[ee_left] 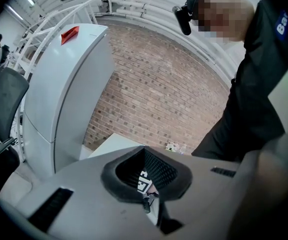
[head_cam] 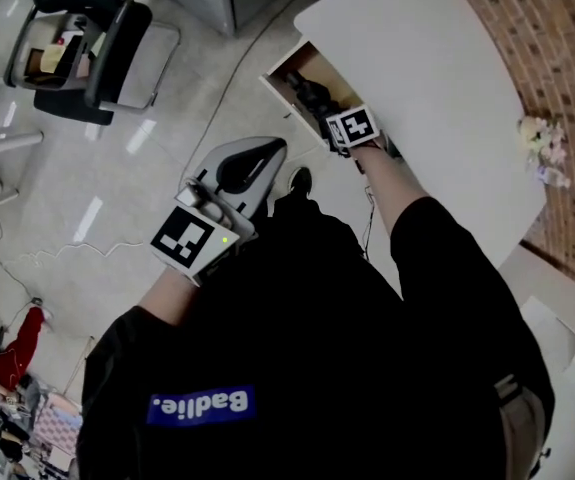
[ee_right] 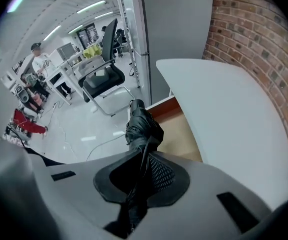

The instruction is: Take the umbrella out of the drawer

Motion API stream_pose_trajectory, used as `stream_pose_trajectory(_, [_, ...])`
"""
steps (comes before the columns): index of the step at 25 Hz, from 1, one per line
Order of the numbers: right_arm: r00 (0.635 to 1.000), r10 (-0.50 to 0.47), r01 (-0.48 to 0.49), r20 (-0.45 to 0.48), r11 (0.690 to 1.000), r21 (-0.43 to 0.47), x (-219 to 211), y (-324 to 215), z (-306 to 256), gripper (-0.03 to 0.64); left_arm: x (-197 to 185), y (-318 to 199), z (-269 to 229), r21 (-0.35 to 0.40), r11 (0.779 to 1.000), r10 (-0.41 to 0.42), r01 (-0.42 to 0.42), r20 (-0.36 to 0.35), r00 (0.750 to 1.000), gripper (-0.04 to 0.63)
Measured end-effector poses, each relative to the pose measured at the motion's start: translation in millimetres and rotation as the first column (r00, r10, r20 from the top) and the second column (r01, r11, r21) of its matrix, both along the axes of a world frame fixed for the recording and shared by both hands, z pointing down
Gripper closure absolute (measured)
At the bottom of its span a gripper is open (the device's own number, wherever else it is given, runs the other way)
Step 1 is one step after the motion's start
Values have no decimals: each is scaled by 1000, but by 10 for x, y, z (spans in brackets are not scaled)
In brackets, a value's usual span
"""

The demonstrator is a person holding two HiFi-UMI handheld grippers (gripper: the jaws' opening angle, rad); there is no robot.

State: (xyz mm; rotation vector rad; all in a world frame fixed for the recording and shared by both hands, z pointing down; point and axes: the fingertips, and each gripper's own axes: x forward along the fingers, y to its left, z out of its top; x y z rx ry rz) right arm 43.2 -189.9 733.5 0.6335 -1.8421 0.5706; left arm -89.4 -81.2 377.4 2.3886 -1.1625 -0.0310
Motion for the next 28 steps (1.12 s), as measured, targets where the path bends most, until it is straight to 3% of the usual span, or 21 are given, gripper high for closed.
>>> stream_pose_trajectory(16, [999, -3, -1, 32, 994, 113, 179, -227, -1179, 569, 432, -179, -450, 125, 983, 139, -135, -21, 990, 598])
stream_pose_trajectory(28, [997, 81, -81, 10, 984, 159, 741, -791, -1445, 569, 733, -384, -507, 131, 974, 187, -183, -20, 982, 598])
